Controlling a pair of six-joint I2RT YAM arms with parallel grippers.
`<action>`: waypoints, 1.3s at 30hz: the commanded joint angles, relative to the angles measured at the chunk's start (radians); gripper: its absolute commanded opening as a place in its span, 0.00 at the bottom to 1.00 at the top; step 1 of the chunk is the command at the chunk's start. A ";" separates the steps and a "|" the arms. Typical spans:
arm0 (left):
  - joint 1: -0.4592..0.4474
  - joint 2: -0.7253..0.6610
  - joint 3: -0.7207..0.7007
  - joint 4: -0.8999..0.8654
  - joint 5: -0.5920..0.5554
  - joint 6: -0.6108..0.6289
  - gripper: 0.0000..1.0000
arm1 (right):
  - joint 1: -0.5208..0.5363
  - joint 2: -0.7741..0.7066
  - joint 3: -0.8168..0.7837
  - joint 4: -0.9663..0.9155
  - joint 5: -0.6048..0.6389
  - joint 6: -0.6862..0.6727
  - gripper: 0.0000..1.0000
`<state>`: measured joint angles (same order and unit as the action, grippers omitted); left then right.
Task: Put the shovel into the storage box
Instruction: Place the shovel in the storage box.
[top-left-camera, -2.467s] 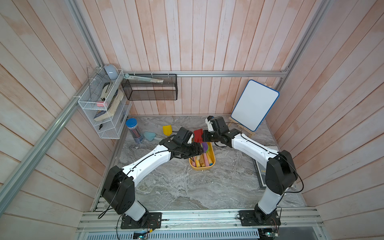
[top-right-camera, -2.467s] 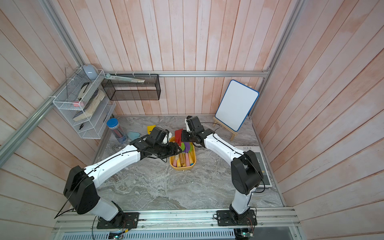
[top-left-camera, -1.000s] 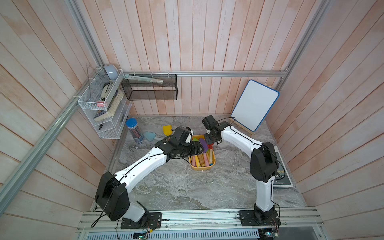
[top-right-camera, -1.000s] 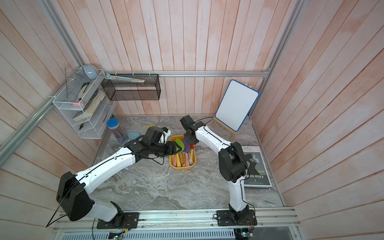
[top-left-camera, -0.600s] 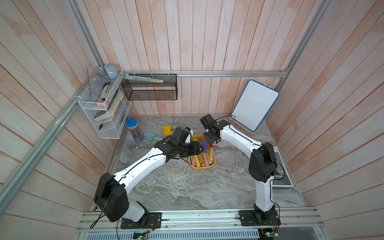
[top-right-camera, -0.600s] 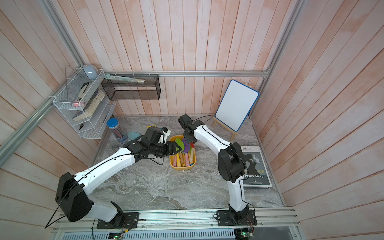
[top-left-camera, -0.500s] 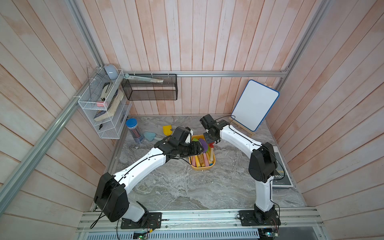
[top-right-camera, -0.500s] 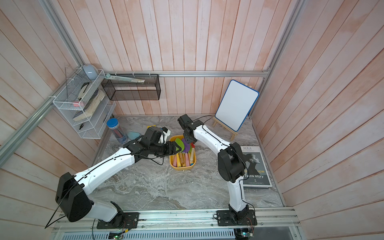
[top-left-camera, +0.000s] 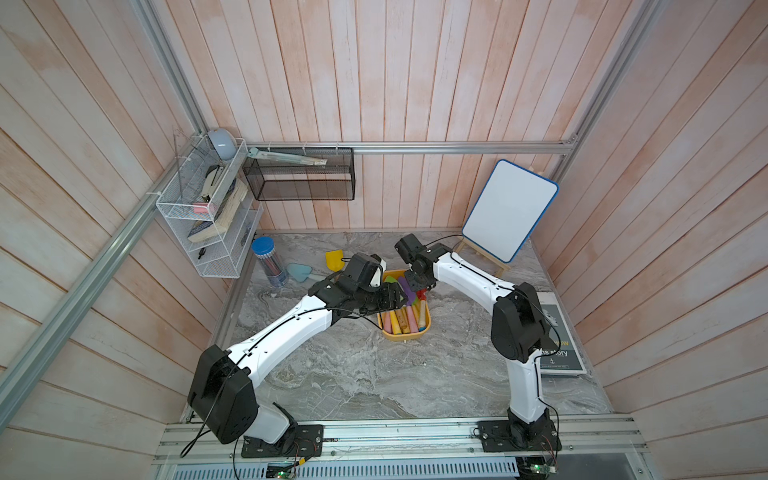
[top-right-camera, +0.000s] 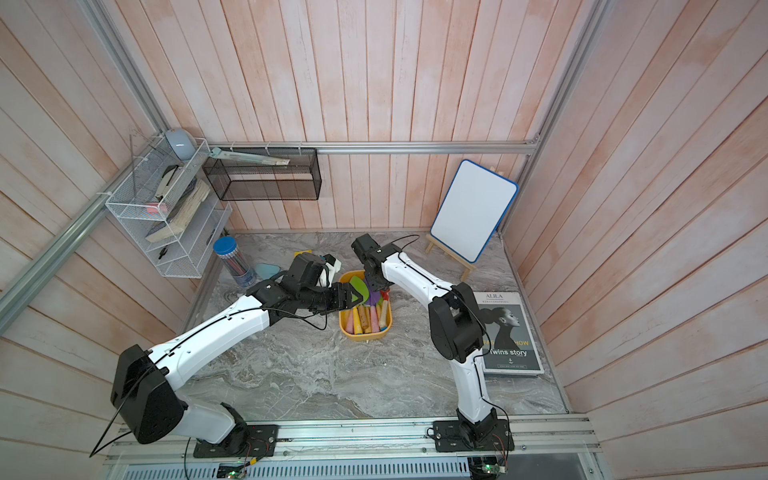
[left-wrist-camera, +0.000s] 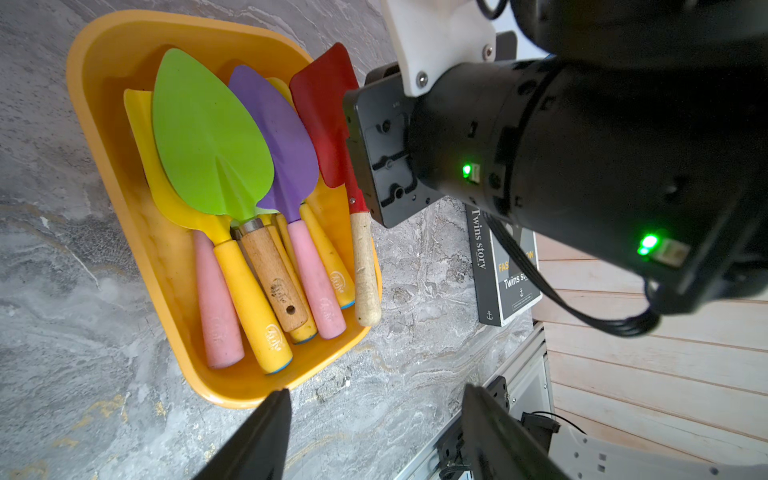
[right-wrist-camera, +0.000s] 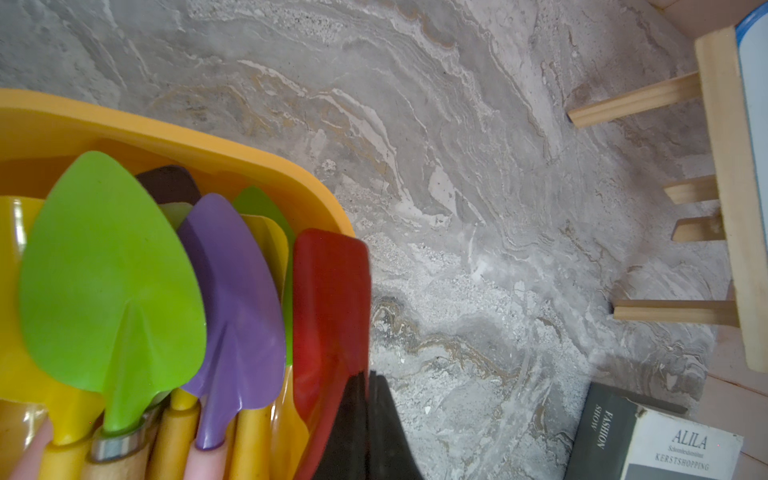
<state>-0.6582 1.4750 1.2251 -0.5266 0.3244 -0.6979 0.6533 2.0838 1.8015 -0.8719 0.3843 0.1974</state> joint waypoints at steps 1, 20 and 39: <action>0.003 -0.015 -0.019 0.007 -0.006 0.024 0.70 | 0.006 0.027 0.020 -0.012 0.018 0.019 0.00; 0.008 -0.011 -0.028 0.010 -0.001 0.027 0.70 | 0.011 0.016 -0.066 0.102 -0.110 0.010 0.00; 0.014 0.000 -0.032 0.013 0.008 0.029 0.70 | 0.009 0.021 -0.112 0.169 -0.174 0.008 0.00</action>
<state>-0.6506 1.4750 1.2079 -0.5262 0.3256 -0.6876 0.6567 2.0975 1.7100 -0.7242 0.2489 0.2005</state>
